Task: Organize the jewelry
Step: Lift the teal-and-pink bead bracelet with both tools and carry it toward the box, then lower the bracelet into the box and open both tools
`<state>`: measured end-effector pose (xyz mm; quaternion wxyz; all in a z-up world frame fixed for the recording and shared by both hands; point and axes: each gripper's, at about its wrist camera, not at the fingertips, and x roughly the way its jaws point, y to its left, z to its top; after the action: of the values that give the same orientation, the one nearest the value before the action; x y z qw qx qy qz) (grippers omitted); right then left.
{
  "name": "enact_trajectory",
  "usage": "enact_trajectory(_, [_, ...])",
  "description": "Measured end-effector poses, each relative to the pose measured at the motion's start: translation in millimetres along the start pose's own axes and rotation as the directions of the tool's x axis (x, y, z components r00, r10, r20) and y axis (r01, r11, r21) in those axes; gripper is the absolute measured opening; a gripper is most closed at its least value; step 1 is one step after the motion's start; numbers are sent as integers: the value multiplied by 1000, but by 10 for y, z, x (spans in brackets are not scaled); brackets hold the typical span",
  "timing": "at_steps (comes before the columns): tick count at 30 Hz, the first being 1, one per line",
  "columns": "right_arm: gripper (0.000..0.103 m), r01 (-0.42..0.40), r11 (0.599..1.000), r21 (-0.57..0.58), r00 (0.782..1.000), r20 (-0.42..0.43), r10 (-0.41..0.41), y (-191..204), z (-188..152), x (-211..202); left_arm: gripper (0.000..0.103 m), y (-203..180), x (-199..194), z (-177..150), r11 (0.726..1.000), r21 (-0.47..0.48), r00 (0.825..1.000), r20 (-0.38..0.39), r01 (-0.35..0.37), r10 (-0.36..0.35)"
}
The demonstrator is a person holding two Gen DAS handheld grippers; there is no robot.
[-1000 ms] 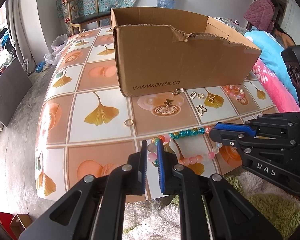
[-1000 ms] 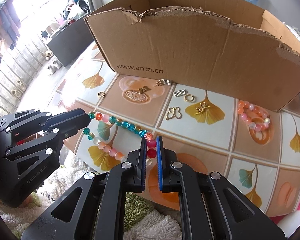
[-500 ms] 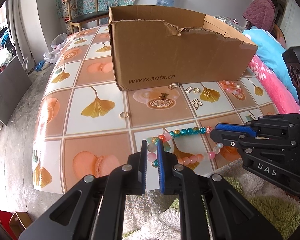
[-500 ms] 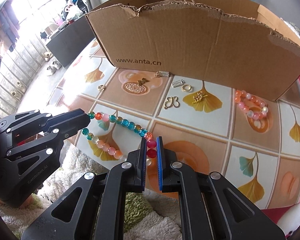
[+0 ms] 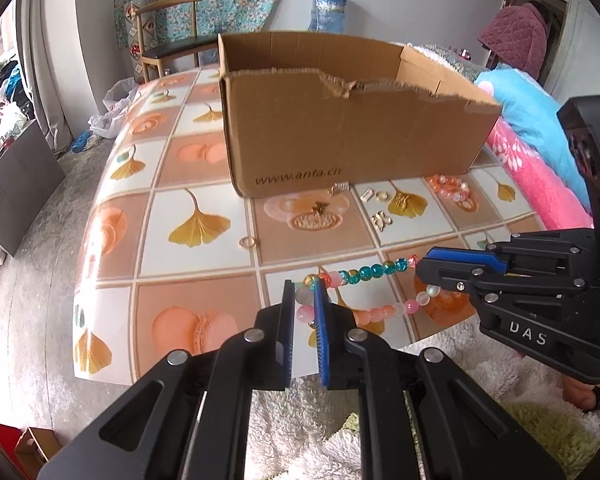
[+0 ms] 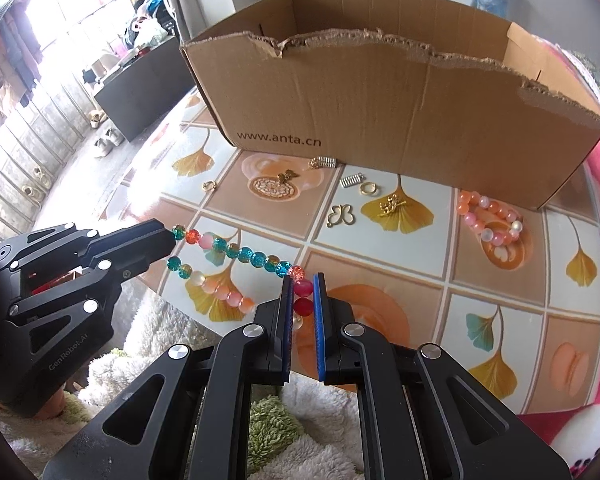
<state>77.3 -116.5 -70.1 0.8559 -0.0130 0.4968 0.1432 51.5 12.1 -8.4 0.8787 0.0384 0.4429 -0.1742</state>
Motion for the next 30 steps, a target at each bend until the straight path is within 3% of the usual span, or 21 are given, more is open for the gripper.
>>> enact_trajectory(12, [7, -25, 998, -57, 987, 156, 34, 51, 203, -636, 9, -10, -698, 427, 997, 80, 981, 192, 18, -33])
enact_trajectory(19, [7, -36, 994, -102, 961, 271, 63, 66, 541, -1021, 9, -22, -1166, 855, 991, 132, 943, 324, 34, -75])
enact_trajectory(23, [7, 21, 990, -143, 942, 335, 29, -4, 817, -1085, 9, -47, -1212, 1173, 984, 178, 925, 369, 21, -86])
enact_trajectory(27, [7, 14, 990, -142, 953, 303, 30, -256, 1189, -892, 9, -24, -935, 1548, 979, 203, 940, 333, 8, -77])
enact_trajectory(30, [7, -15, 991, -130, 975, 219, 43, -468, 1468, -612, 9, -37, -601, 1769, 972, 233, 961, 272, -11, -54])
